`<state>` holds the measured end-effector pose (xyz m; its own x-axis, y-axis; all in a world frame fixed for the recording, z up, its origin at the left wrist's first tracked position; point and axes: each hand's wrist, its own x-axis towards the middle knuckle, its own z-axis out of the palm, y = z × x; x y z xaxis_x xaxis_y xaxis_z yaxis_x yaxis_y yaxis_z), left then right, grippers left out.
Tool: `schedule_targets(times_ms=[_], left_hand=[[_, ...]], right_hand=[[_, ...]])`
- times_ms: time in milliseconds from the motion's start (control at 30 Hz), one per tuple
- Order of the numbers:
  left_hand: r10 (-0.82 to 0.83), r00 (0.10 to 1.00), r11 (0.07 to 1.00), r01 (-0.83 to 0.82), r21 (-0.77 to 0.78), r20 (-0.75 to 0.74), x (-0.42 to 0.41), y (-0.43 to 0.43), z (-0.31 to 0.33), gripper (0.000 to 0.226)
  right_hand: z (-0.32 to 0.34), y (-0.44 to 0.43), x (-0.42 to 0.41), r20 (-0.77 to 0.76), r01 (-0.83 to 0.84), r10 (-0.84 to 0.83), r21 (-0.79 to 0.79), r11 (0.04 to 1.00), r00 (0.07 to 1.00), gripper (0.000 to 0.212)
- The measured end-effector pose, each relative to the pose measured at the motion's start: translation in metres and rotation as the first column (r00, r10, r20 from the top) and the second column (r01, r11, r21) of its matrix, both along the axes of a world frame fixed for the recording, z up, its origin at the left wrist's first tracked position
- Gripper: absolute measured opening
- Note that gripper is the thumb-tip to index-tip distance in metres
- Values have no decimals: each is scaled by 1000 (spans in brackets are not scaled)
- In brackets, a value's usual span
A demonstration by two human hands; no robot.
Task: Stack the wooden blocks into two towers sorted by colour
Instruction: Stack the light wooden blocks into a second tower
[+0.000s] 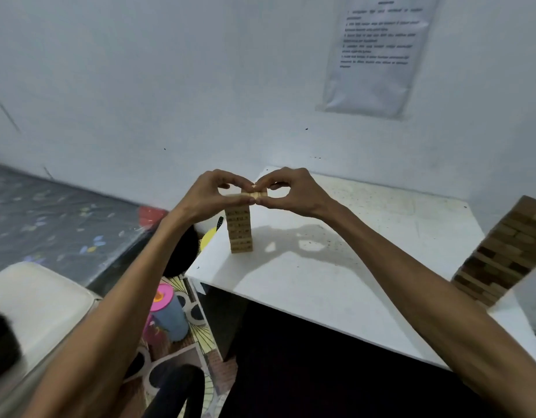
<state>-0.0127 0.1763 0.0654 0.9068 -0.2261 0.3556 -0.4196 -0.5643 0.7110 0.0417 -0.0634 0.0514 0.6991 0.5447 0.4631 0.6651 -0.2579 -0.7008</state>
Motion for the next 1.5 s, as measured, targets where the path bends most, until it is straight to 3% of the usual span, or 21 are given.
schedule_targets(times_ms=[800, 1500], left_hand=[[102, 994, 995, -101, 25, -33, 14, 41, -25, 21], [115, 993, 993, -115, 17, -38, 17, 42, -31, 22]], right_hand=[[-16, 43, 28, -23, -26, 23, -141, 990, 999, 22], [-19, 44, 27, -51, -33, 26, -134, 990, 998, 23]])
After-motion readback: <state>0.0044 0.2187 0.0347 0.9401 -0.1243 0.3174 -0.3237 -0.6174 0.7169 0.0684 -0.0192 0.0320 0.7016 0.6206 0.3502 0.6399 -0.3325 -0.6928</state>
